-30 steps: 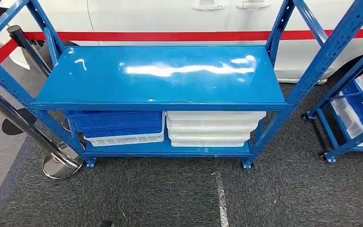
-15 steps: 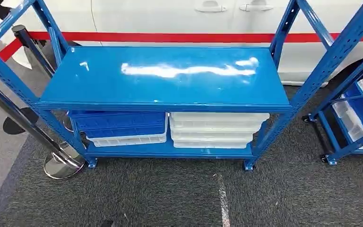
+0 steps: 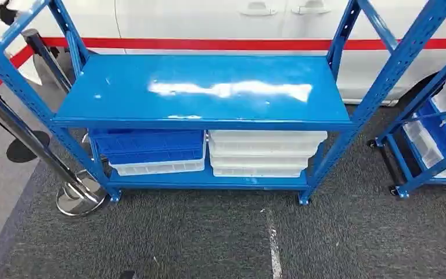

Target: Take the parts from the cabinet and place them on the table.

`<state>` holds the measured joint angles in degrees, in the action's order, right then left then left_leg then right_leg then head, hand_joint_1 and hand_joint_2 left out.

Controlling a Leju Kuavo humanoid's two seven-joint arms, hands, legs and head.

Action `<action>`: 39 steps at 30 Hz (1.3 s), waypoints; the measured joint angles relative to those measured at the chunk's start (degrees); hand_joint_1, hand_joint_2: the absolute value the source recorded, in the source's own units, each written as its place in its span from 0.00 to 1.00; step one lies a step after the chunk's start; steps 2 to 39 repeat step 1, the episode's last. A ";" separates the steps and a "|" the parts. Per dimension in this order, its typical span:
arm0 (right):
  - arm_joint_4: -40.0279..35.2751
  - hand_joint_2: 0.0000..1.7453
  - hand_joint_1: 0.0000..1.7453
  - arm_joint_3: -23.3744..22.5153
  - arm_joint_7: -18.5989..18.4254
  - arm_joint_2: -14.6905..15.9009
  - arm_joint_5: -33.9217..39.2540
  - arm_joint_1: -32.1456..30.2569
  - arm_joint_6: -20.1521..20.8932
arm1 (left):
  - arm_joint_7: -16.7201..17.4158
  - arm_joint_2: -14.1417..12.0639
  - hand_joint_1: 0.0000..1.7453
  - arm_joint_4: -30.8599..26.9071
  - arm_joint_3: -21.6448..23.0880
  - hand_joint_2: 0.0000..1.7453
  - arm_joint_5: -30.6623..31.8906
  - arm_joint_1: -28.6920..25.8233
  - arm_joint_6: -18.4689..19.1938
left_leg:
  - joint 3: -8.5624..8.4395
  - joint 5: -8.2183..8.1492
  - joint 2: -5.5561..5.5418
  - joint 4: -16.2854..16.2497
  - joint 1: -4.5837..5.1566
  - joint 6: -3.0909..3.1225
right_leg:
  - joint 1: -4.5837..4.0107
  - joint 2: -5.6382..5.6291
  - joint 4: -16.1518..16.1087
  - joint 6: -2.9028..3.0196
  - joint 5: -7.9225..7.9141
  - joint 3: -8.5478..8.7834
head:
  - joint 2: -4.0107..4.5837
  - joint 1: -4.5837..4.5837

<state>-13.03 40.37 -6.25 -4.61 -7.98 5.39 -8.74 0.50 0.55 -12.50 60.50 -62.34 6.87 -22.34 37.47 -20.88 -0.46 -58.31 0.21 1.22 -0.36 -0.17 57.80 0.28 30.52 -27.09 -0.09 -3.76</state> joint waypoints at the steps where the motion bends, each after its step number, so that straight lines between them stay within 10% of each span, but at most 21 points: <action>1: 0.02 0.00 0.00 0.02 -0.02 -0.06 0.00 -0.16 0.00 | -0.02 -0.17 0.00 0.04 0.00 0.00 0.00 -0.27 -0.02 | 0.32 0.54 -0.15 0.14 0.30 -0.39 | 0.55 0.21 -0.53 0.53 -0.98 -0.60 | 0.00 0.32; 39: 0.02 0.00 0.00 0.02 -0.02 -0.06 0.00 -0.16 0.00 | -0.02 -0.17 0.00 0.04 0.00 0.00 0.00 -0.27 -0.02 | 0.32 0.54 -0.15 0.14 0.30 -0.39 | 0.55 0.21 -0.53 0.53 -0.98 -0.60 | 0.00 0.32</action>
